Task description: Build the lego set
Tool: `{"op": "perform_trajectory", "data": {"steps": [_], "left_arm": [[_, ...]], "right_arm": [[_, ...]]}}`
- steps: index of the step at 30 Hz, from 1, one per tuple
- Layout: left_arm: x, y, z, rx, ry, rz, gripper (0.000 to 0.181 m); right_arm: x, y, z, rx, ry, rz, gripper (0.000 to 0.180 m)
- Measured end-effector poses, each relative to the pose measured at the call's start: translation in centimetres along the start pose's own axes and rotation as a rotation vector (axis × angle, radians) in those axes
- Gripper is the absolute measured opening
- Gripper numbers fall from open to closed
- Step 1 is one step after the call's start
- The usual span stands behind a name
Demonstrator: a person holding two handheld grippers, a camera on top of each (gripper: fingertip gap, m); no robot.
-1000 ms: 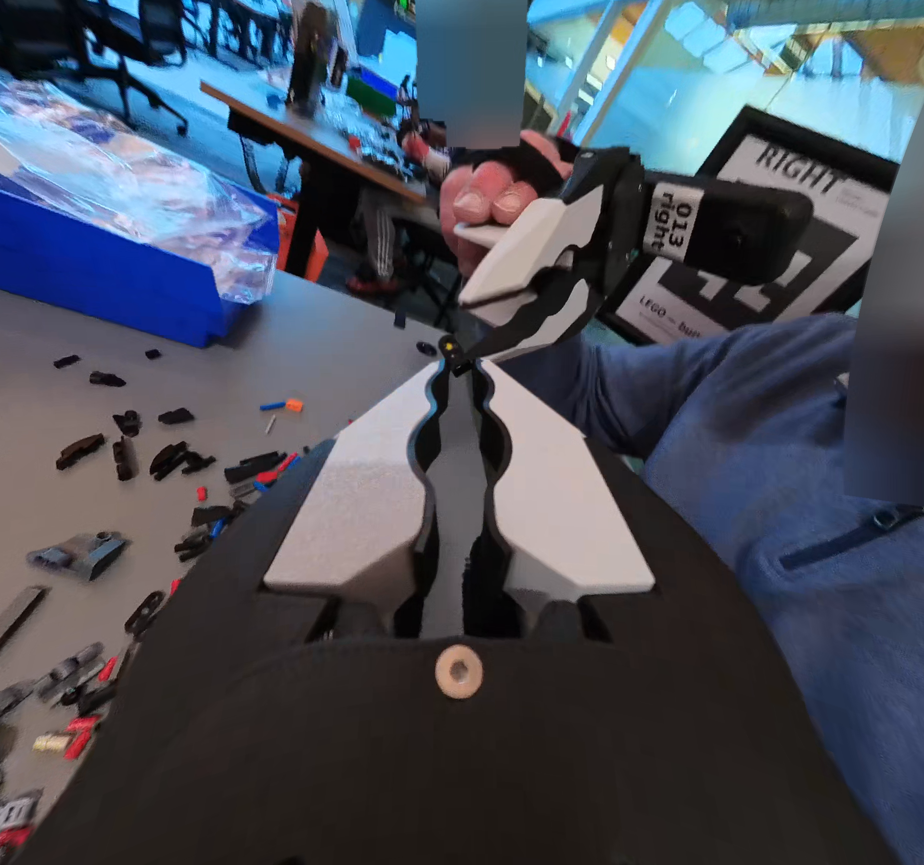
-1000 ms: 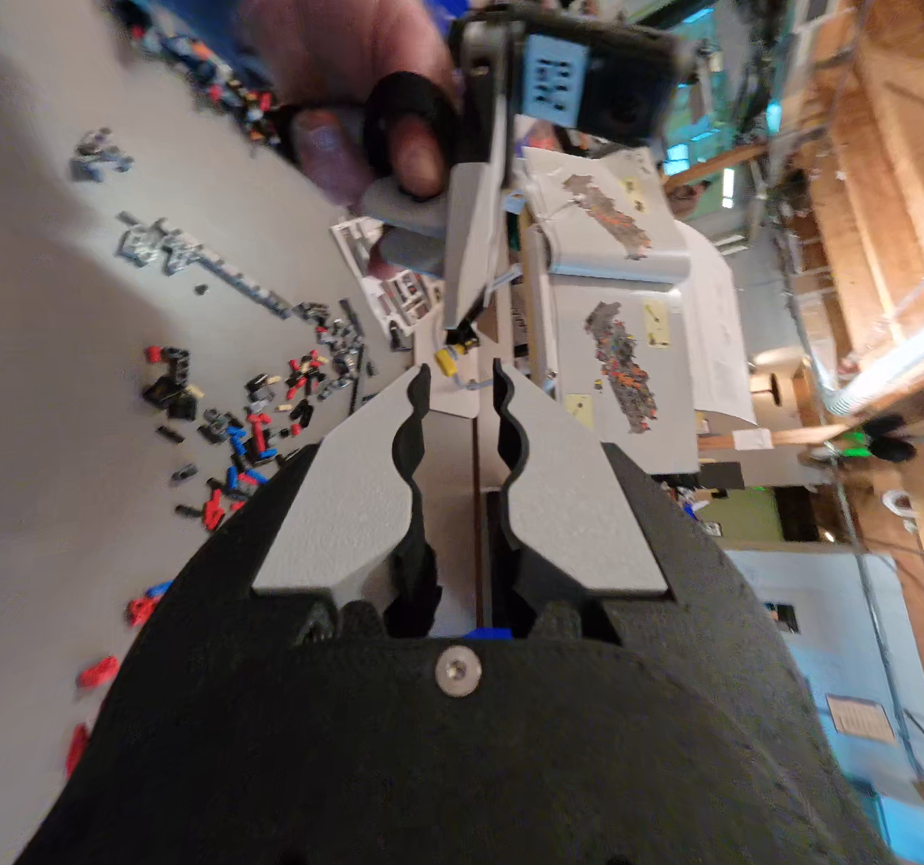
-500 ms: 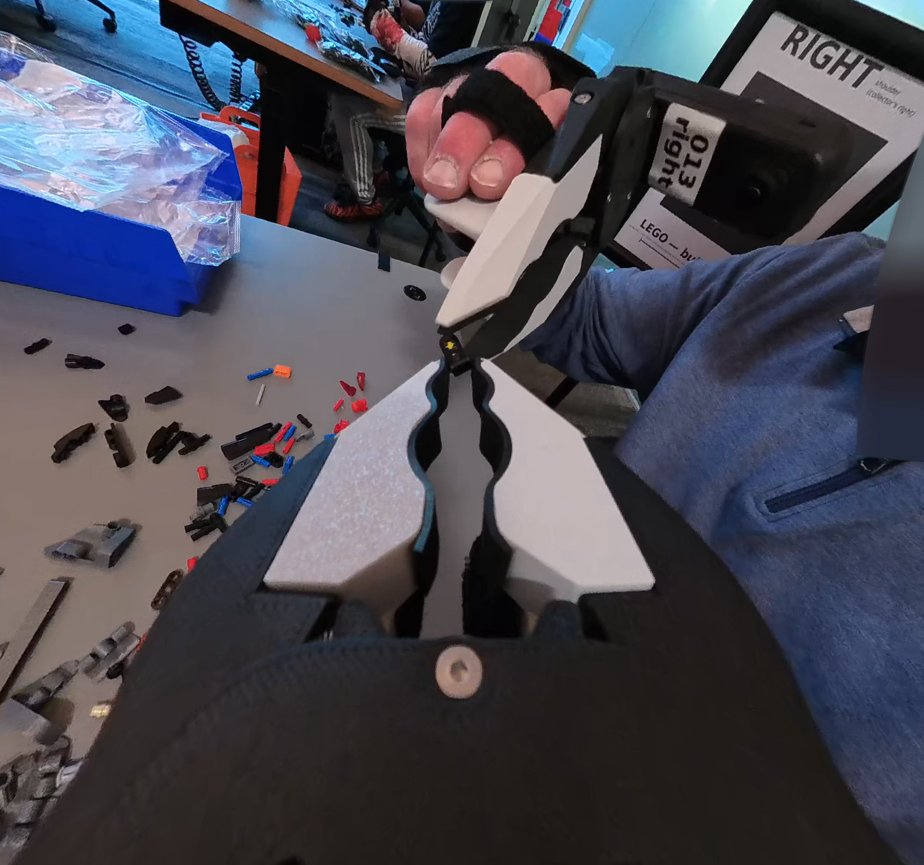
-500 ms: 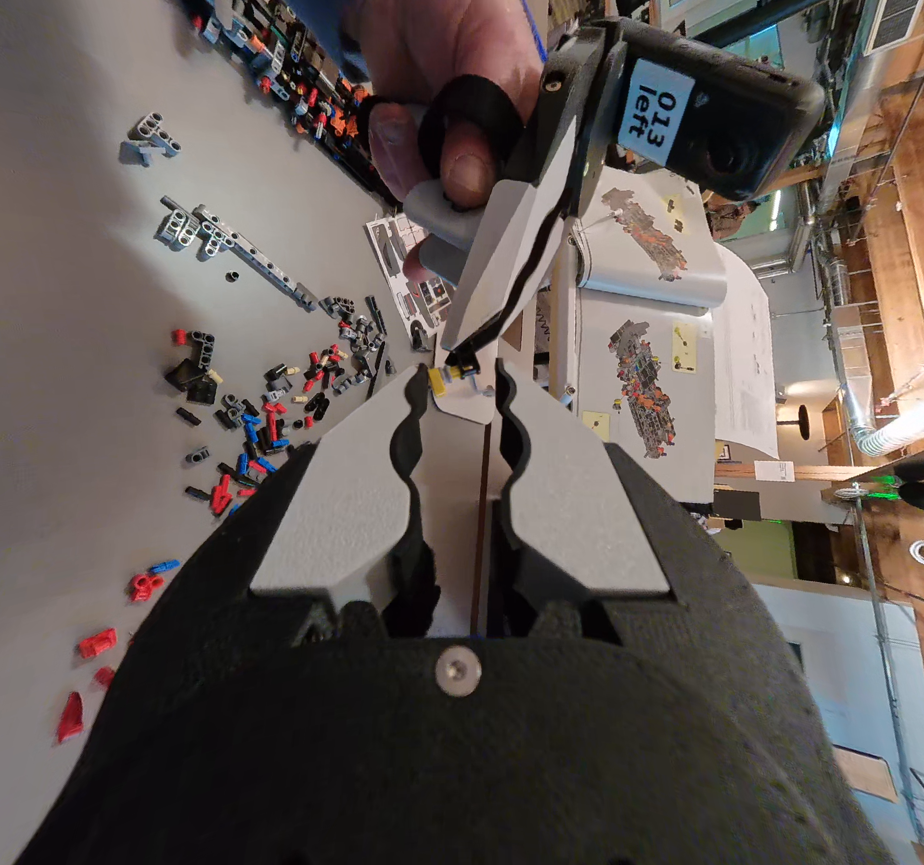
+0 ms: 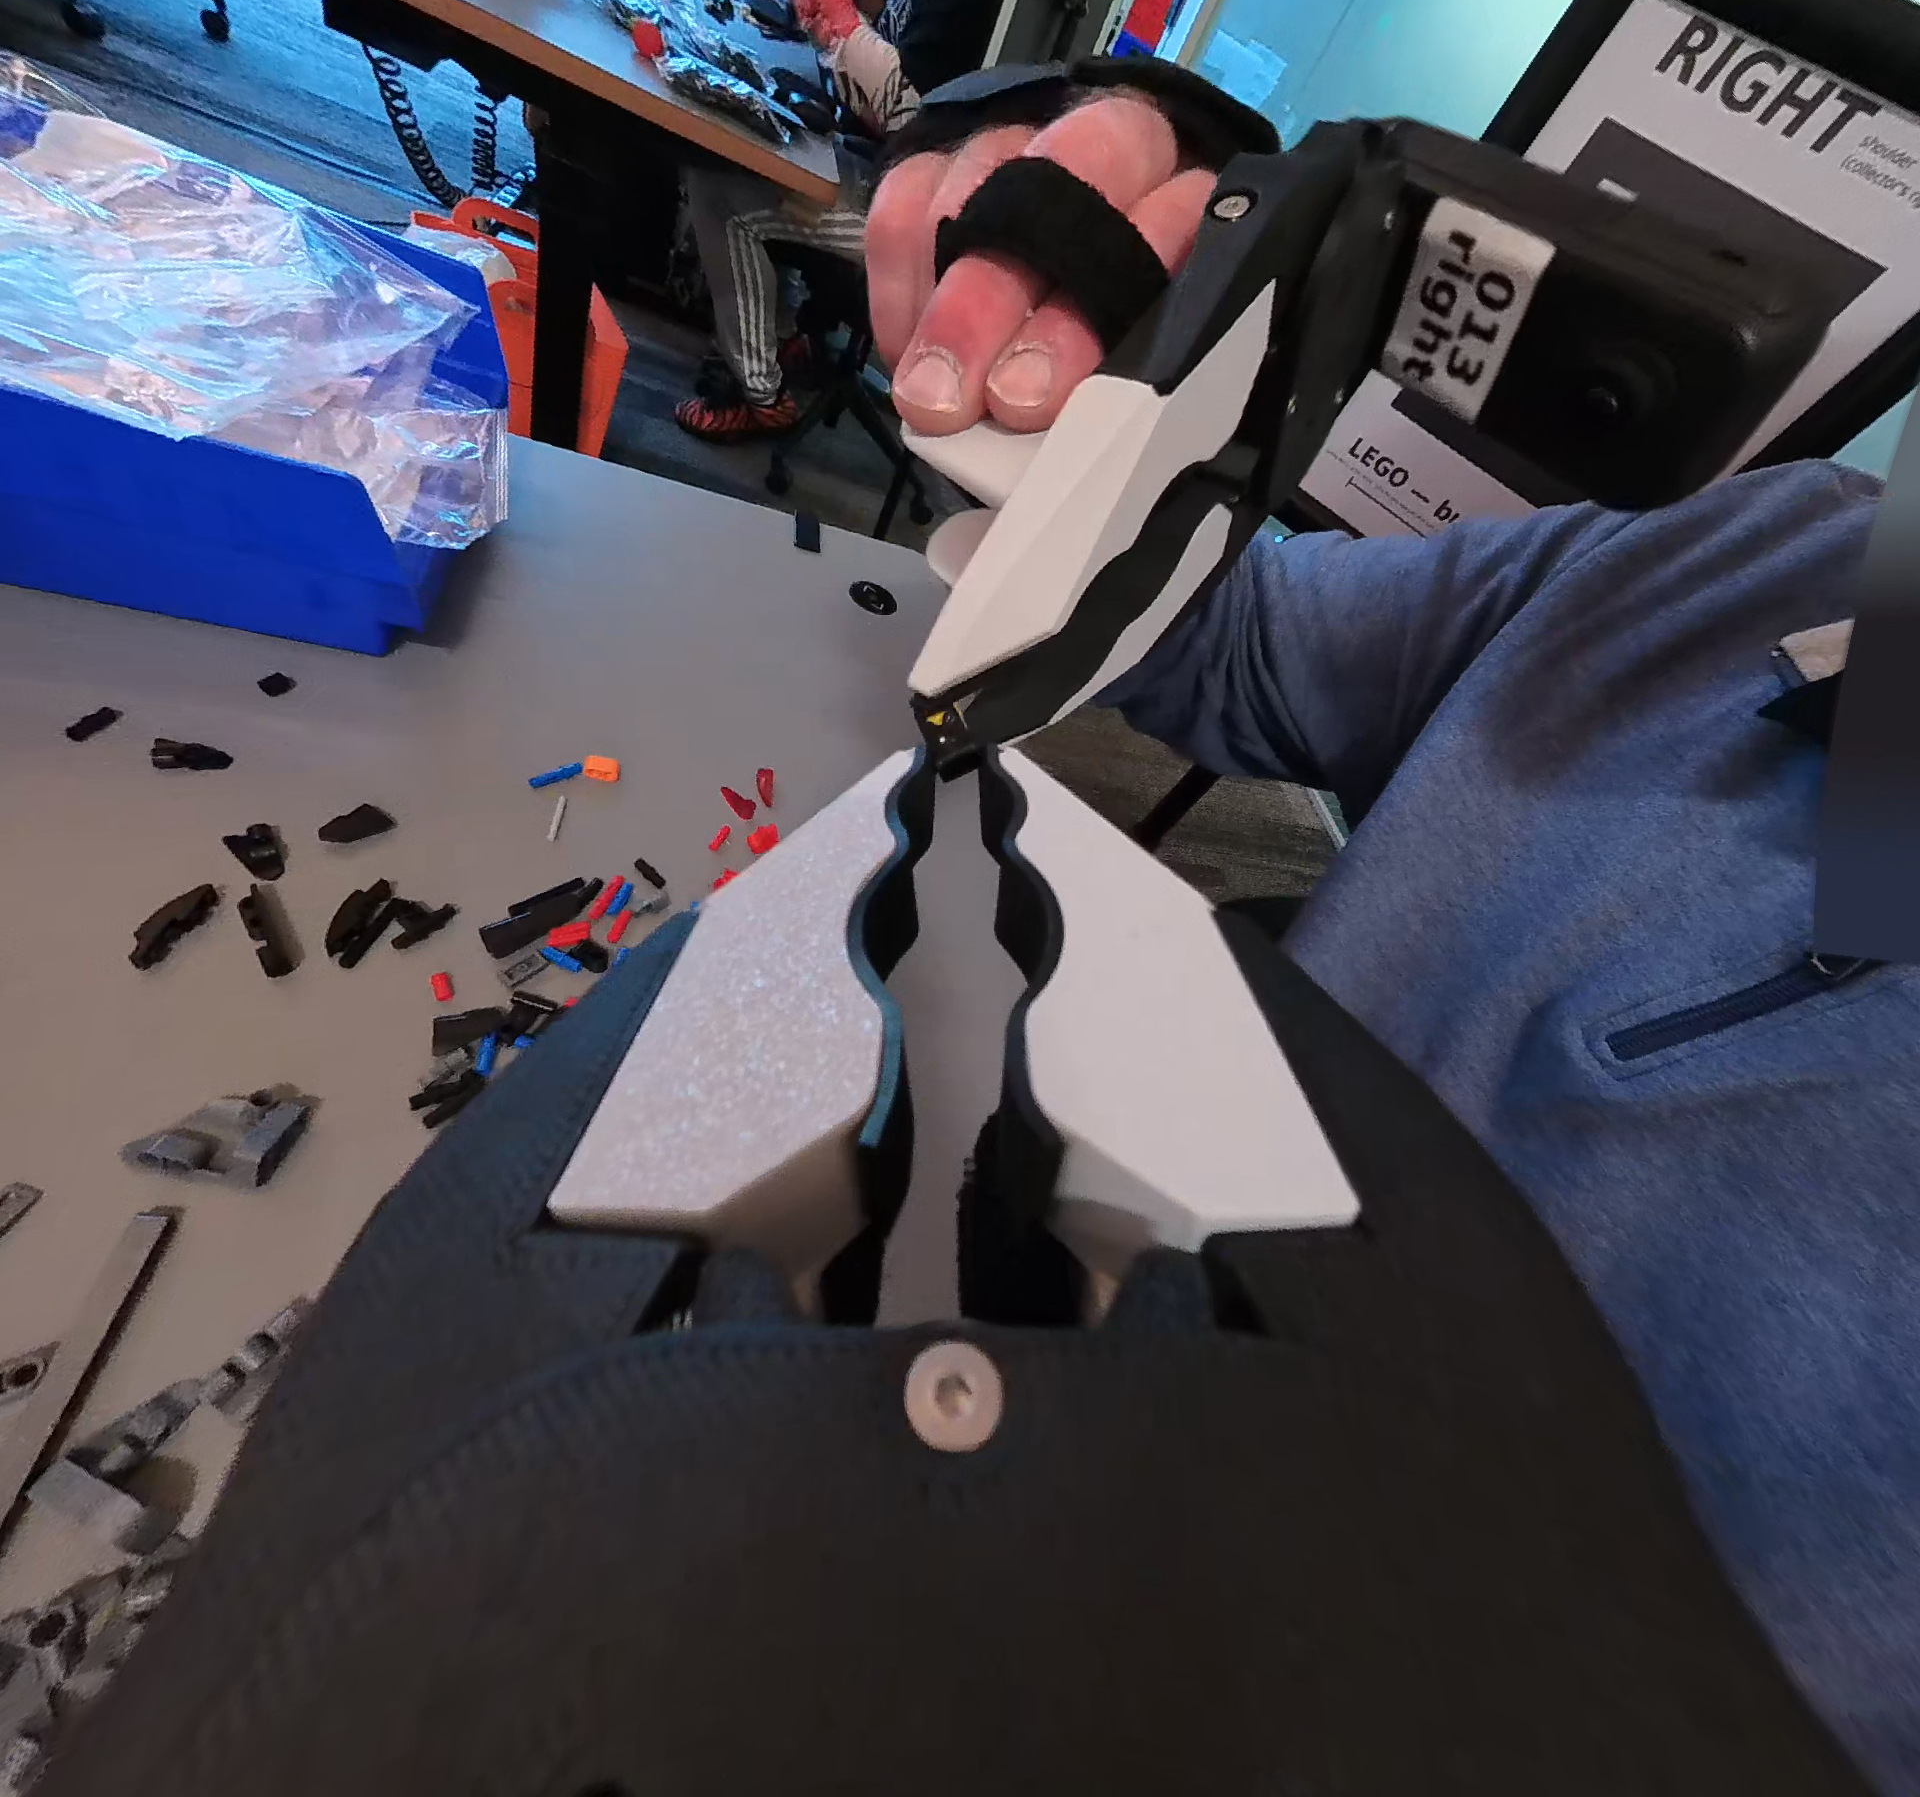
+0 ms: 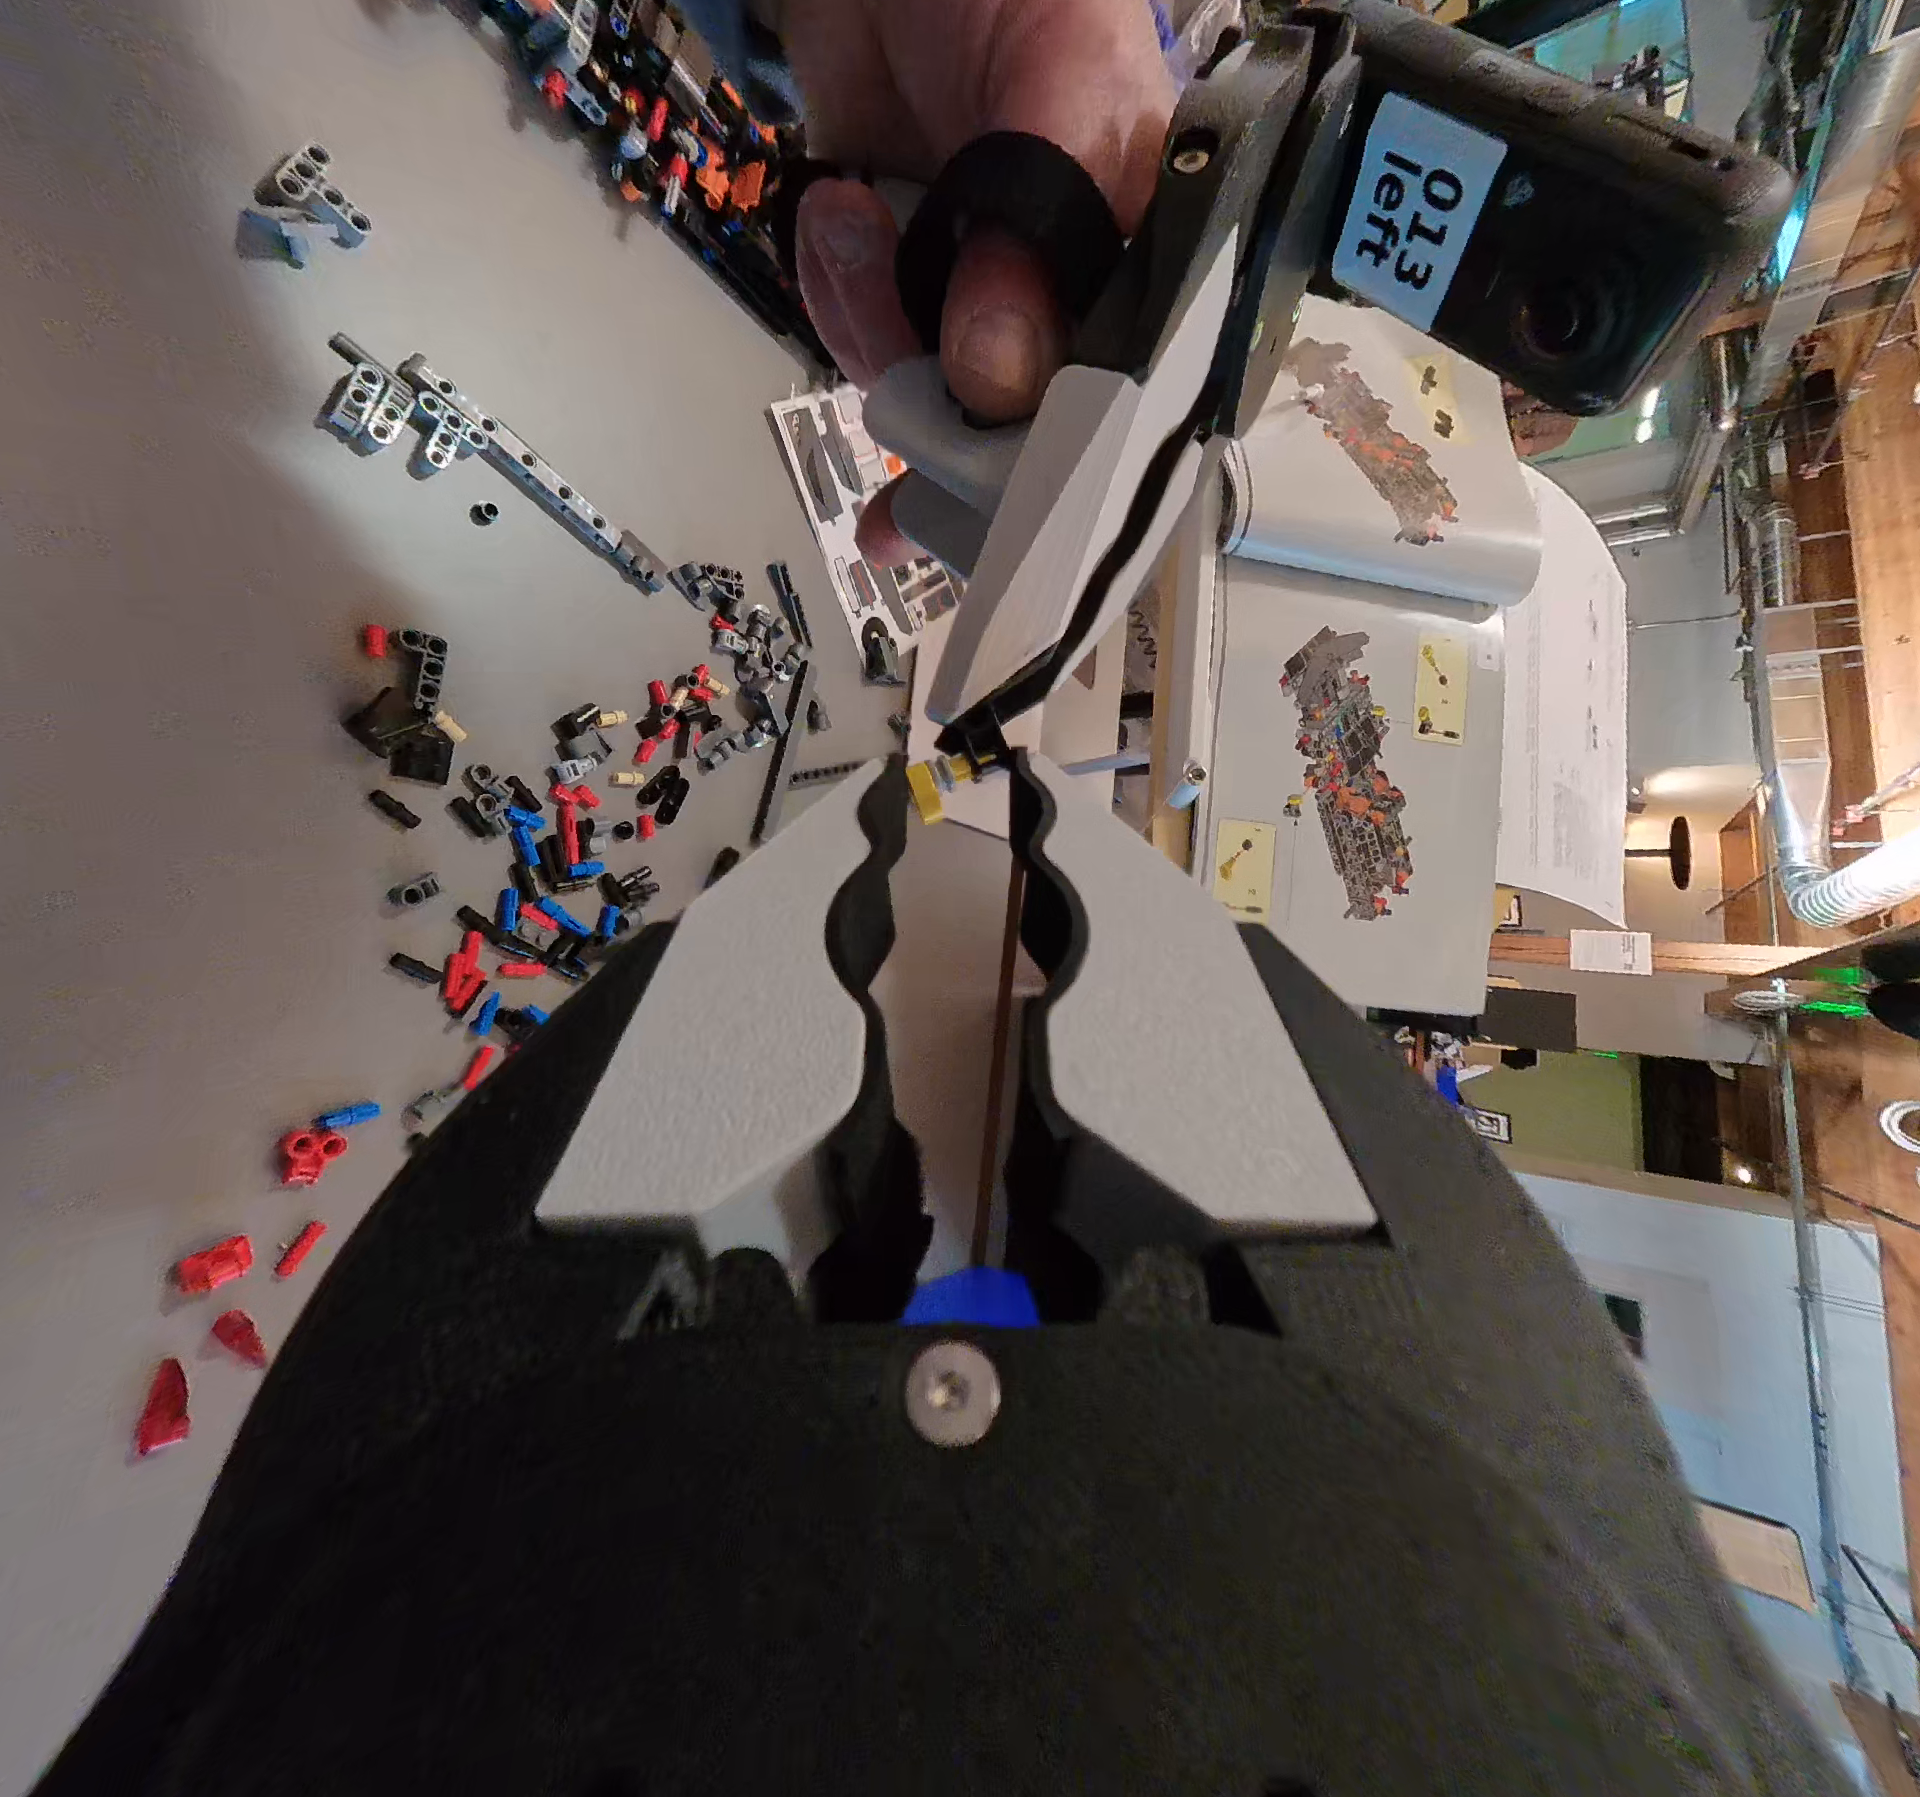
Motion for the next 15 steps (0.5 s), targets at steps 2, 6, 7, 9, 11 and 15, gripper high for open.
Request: {"op": "perform_trajectory", "data": {"steps": [2,6,7,9,11,15], "left_arm": [[-0.09,0.04,0.03,-0.006,0.009,-0.003,0.007],[-0.22,0.18,0.04,-0.001,0.011,0.000,0.007],[-0.25,0.22,0.06,0.000,0.015,0.000,0.007],[-0.29,0.27,0.04,0.001,0.016,0.002,0.007],[-0.35,0.26,0.05,-0.001,0.024,0.003,0.007],[-0.36,0.32,-0.14,-0.005,0.030,-0.003,0.007]], "right_arm": [[-0.02,0.05,-0.01,0.004,0.014,0.000,0.016],[-0.04,0.04,0.14,-0.018,0.014,-0.008,0.015],[-0.06,0.07,0.20,-0.023,0.013,-0.011,0.016],[-0.05,0.08,0.22,-0.023,0.017,-0.008,0.015],[-0.05,0.09,0.17,-0.025,0.025,-0.007,0.014],[-0.04,-0.11,0.28,-0.031,0.029,0.002,0.012]]}}
Point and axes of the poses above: each gripper's, where its closed fingertips meet, x back along the fingers, z out of its underside, y = z × x across the jaws, the point moved 6 cm from there along x, back along the fingers
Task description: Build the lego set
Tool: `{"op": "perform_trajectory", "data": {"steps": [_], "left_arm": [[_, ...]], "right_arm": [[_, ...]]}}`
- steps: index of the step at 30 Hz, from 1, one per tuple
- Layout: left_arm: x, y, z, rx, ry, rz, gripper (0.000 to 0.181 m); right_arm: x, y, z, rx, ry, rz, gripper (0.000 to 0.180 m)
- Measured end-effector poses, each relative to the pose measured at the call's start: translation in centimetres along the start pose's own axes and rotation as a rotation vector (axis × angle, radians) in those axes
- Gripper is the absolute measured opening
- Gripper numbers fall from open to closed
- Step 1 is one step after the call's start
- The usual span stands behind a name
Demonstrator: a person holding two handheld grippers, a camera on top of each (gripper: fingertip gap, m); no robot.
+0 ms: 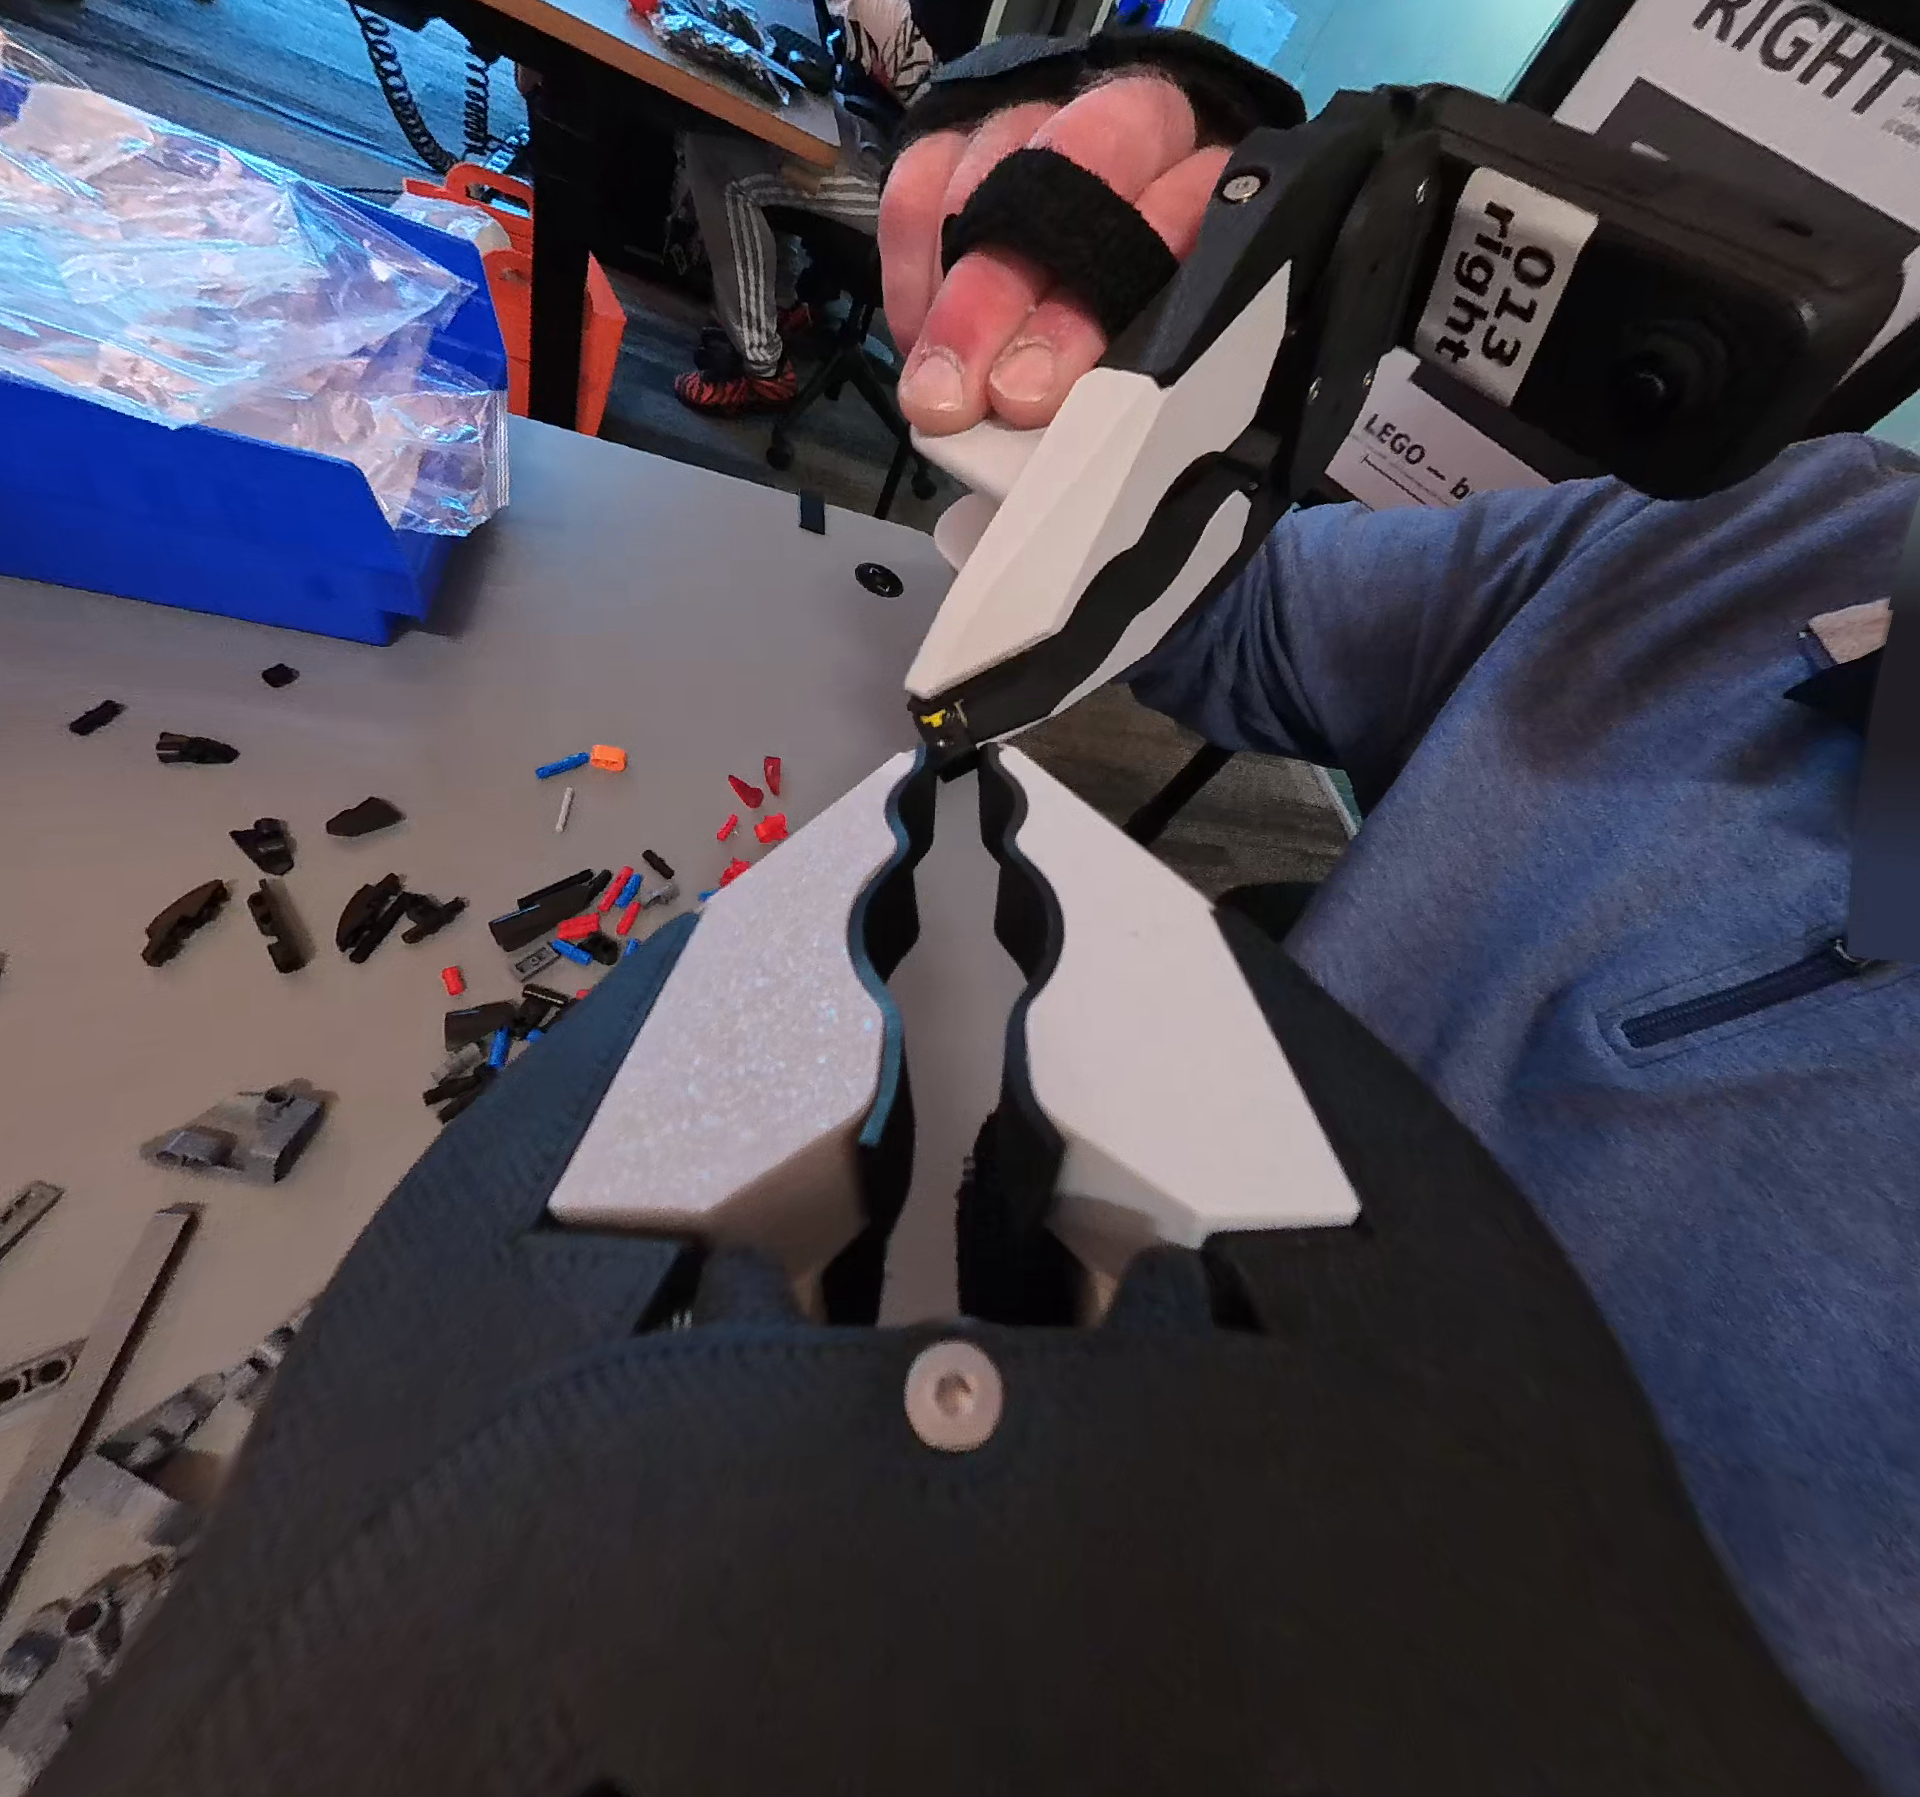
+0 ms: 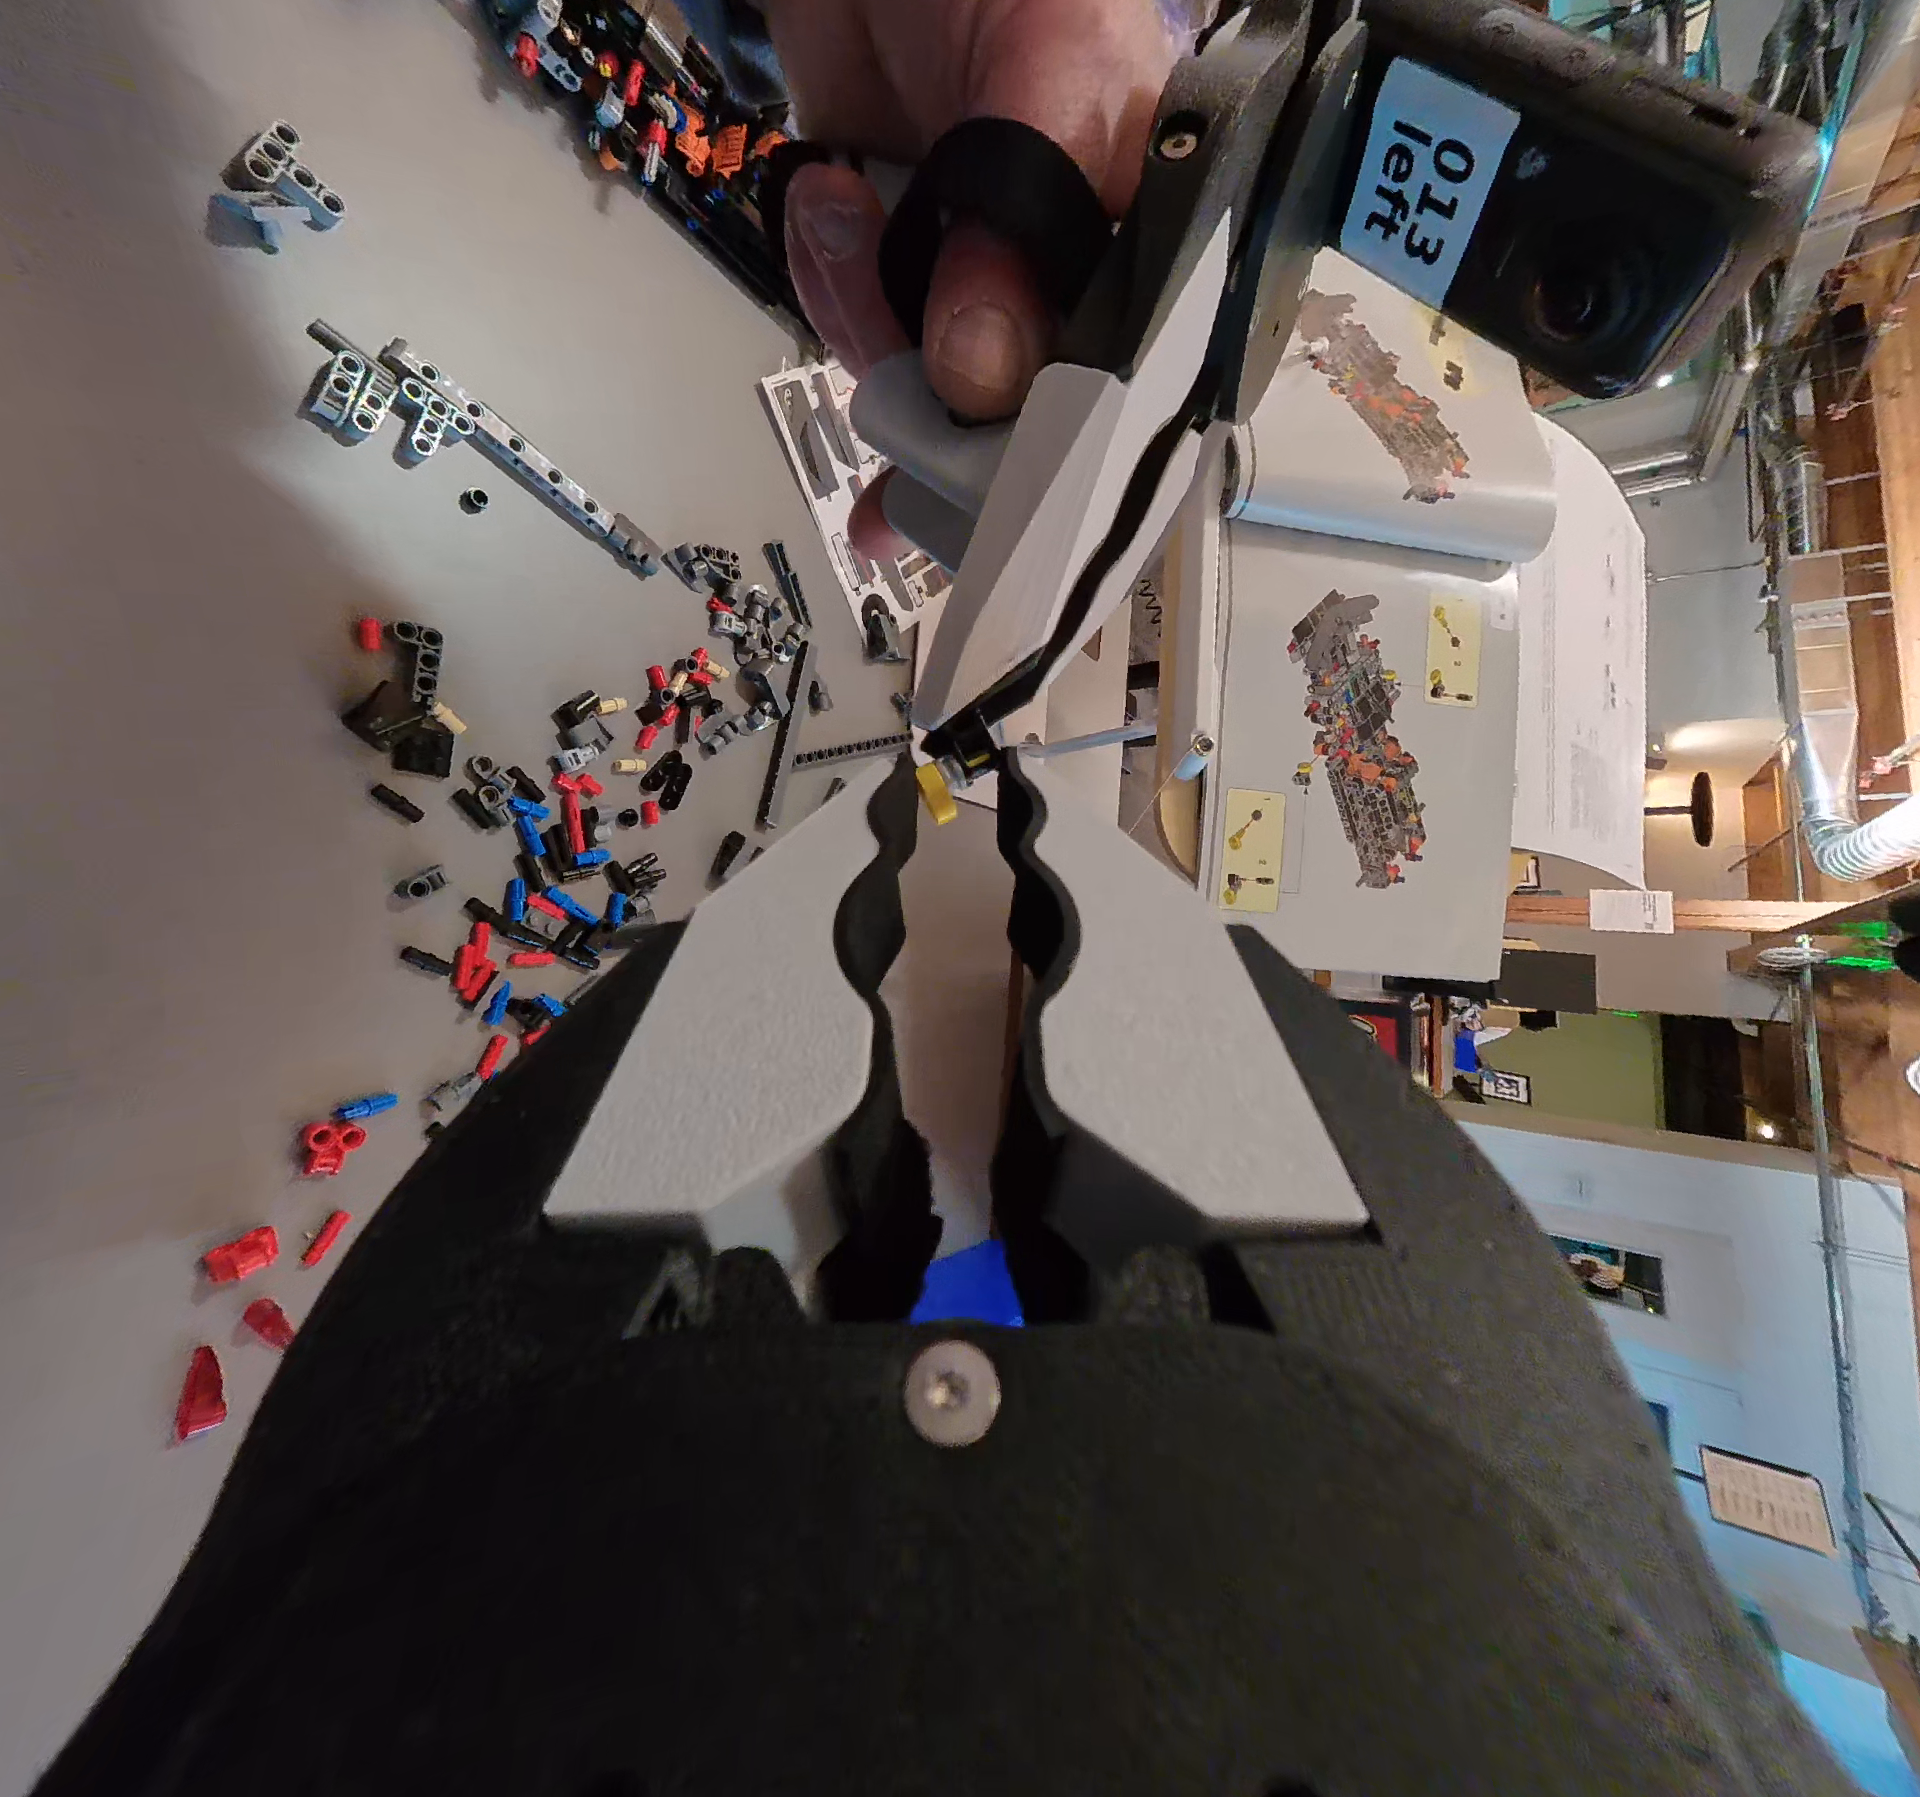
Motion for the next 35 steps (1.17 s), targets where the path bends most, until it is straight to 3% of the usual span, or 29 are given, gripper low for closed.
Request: {"op": "perform_trajectory", "data": {"steps": [7,15,19,28,35], "left_arm": [[0.2,0.1,-0.1,0.001,-0.050,-0.016,0.007],[1.3,0.3,-0.6,0.042,-0.350,-0.061,0.006],[1.1,0.3,-0.2,0.062,-0.431,-0.061,0.006],[1.3,0.0,1.3,0.092,-0.490,-0.079,0.006],[2.0,-0.1,2.2,0.105,-0.530,-0.077,0.006]], "right_arm": [[-0.1,-0.3,0.2,-0.036,-0.013,0.011,0.013],[-0.6,-0.8,0.9,-0.159,0.021,0.167,0.029],[-0.8,-1.1,1.2,-0.277,-0.002,0.227,0.025],[-2.2,-0.8,0.6,-0.317,-0.026,0.223,0.008],[-4.0,-0.6,0.0,-0.325,-0.021,0.205,0.013]]}}
Point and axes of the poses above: each gripper's, where its closed fingertips meet, x back along the fingers, z out of its underside, y = z × x across the jaws, the point moved 6 cm from there along x, back along the fingers
